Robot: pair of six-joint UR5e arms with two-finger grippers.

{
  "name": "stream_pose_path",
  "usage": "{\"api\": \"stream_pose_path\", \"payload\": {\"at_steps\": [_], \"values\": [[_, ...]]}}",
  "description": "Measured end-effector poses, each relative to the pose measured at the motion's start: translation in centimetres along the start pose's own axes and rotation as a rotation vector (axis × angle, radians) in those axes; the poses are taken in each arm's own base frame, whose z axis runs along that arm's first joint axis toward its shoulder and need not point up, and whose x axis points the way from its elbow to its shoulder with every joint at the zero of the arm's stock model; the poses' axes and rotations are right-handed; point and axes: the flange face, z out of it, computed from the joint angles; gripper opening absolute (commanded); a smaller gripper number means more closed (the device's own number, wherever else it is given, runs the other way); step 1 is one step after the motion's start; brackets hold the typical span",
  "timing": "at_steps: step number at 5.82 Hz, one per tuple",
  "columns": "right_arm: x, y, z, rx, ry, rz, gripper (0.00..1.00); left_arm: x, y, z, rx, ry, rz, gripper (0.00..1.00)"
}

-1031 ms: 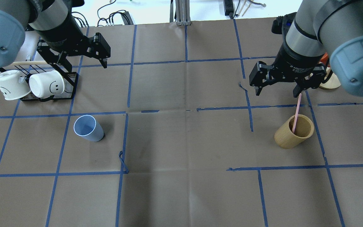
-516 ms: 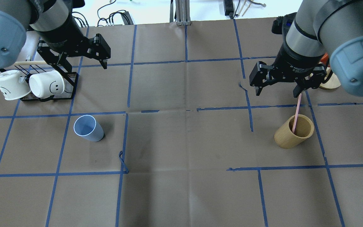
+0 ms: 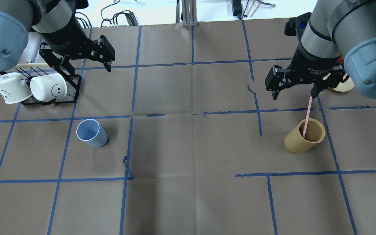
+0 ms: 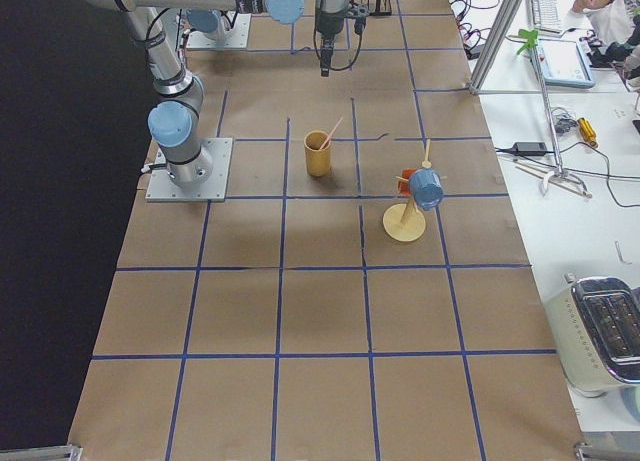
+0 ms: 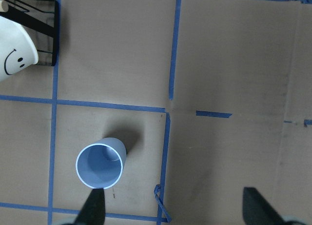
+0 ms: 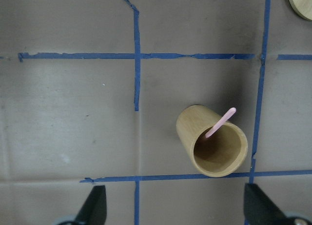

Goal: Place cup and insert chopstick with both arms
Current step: 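Grasp the light-blue cup with left gripper while right grasps the pink chopstick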

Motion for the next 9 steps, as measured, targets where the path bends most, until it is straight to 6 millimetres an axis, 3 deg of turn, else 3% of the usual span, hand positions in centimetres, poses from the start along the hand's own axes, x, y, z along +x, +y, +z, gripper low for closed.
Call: {"api": "stream_pose_path", "payload": {"at_steps": [2, 3, 5, 6, 7, 8, 9], "values": [[6.0, 0.3, 3.0, 0.008, -0.003, -0.042, 1.00, -0.3, 0.7, -0.3, 0.004, -0.001, 0.006, 0.99], [7.3, 1.2, 4.9, 0.051, -0.011, -0.043, 1.00, -0.9, 1.6, 0.8, -0.015, -0.003, 0.030, 0.99], [6.7, 2.5, 9.0, 0.178, -0.030, -0.039, 1.00, -5.0, 2.3, 7.1, -0.095, 0.000, 0.065, 0.98], [6.2, 2.8, 10.5, 0.221, -0.038, -0.038, 1.00, -6.2, 3.0, 11.2, -0.135, 0.003, 0.071, 0.84], [6.0, 2.9, 11.4, 0.243, -0.038, -0.038, 1.00, -6.4, 4.0, 15.6, -0.155, 0.006, 0.085, 0.87], [5.8, 3.1, 12.1, 0.243, -0.039, -0.037, 0.85, -6.3, 5.5, 20.2, -0.162, 0.007, 0.092, 0.87], [5.7, 3.2, 12.4, 0.240, -0.040, -0.036, 0.80, -6.2, 6.4, 23.5, -0.162, 0.007, 0.096, 0.71]]}}
